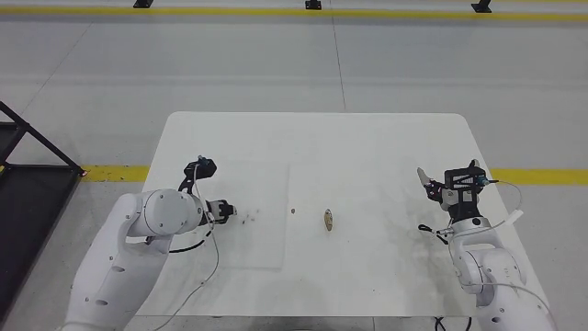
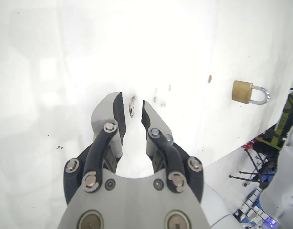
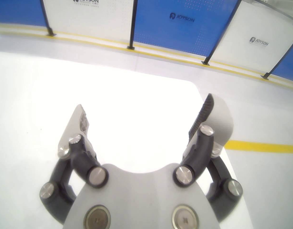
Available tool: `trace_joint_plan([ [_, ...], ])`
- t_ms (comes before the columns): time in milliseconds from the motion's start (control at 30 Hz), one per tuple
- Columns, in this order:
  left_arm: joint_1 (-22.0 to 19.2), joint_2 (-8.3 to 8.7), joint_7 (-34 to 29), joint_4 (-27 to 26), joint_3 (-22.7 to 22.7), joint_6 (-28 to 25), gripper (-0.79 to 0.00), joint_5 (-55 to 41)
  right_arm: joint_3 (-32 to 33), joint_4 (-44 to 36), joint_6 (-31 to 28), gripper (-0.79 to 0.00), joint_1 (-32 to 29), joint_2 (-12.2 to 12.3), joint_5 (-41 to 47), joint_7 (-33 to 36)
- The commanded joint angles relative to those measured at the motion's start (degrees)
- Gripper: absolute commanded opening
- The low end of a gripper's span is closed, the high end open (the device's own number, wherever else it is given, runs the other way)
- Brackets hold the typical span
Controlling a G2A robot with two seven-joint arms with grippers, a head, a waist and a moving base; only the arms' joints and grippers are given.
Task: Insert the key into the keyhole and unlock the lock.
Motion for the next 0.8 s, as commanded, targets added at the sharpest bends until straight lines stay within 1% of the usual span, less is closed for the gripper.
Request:
trace_joint_plan([
  [0, -0.2, 0.03, 0.1, 0.3, 0.2, -0.1, -0.597, 0.0, 0.0, 0.0, 0.0, 0.000, 0.0, 0.0, 0.0, 0.0],
  [100, -0.4, 0.09, 0.1, 0.7, 0.4, -0.1, -0.622, -0.1, 0.0, 0.0, 0.0, 0.000, 0.0, 0.0, 0.0, 0.0],
  [200, -0.6, 0.15, 0.1, 1.0, 0.5, 0.0, -0.702, -0.1, 0.0, 0.0, 0.0, 0.000, 0.0, 0.0, 0.0, 0.0],
  [233, -0.7, 0.17, 0.1, 1.0, 0.6, 0.1, -0.717, -0.2, 0.0, 0.0, 0.0, 0.000, 0.0, 0.0, 0.0, 0.0],
  [300, -0.7, 0.23, 0.1, 1.0, 0.7, 0.1, -0.785, -0.1, 0.0, 0.0, 0.0, 0.000, 0.0, 0.0, 0.0, 0.0],
  [500, -0.6, 0.42, -0.1, 0.3, 0.6, 0.2, -0.785, -0.1, 0.0, 0.0, 0.0, 0.000, 0.0, 0.0, 0.0, 0.0],
  [767, 0.9, 1.02, -1.2, -3.7, -1.2, -0.1, -0.785, 0.8, 0.0, 0.0, 0.0, 0.000, 0.0, 0.0, 0.0, 0.0],
])
